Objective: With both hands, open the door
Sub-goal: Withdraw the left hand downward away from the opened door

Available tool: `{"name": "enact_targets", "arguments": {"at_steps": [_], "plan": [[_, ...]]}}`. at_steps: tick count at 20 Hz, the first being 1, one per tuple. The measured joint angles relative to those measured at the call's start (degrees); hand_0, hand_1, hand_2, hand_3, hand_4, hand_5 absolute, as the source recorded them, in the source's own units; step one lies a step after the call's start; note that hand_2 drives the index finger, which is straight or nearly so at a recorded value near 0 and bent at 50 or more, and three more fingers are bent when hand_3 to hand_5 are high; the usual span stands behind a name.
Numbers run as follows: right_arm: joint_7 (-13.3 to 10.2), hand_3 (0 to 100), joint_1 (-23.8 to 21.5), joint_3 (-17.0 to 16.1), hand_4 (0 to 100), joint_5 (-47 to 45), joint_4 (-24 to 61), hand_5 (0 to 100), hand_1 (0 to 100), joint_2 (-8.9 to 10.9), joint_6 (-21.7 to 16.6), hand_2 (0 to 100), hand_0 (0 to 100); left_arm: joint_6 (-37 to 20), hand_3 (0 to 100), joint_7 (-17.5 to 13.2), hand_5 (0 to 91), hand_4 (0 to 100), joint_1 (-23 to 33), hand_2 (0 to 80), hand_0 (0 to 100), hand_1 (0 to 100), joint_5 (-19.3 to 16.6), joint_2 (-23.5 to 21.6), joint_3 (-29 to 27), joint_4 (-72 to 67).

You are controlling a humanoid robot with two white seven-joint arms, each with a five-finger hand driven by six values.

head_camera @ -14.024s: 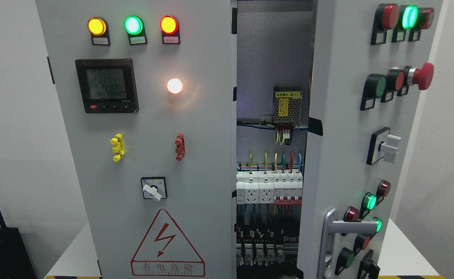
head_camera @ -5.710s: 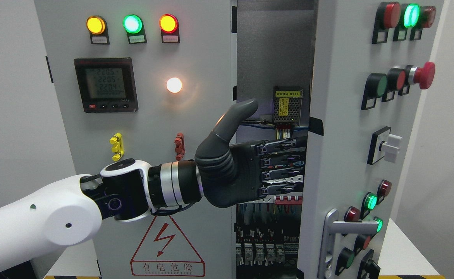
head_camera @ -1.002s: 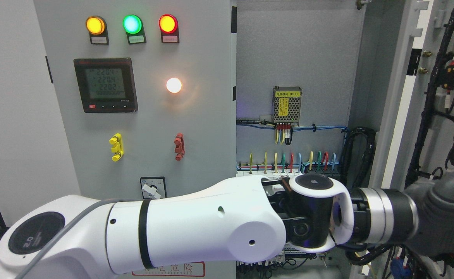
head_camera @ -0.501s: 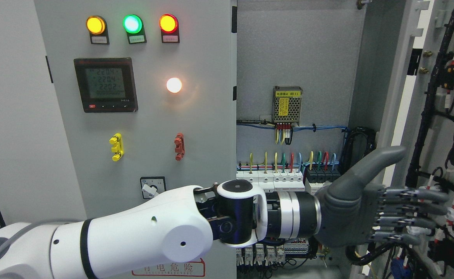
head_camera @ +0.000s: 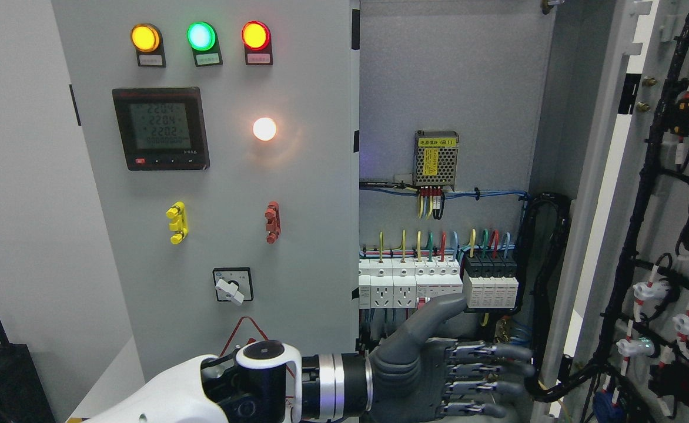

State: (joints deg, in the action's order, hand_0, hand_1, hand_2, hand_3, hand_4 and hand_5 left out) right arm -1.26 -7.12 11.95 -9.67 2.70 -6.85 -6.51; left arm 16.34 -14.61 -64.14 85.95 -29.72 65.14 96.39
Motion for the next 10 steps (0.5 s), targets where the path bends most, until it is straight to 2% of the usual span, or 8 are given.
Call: {"name": "enact_targets", "arguments": {"at_steps": [10], "plan": [[0.0, 0, 0.0, 0.0, 0, 0.0, 0.0, 0, 0, 0.0, 0.0, 0, 11, -8.0, 0, 0.1, 0.0, 3, 24.3, 0.0, 0, 0, -11.6, -11.6, -9.4, 5.6]]}}
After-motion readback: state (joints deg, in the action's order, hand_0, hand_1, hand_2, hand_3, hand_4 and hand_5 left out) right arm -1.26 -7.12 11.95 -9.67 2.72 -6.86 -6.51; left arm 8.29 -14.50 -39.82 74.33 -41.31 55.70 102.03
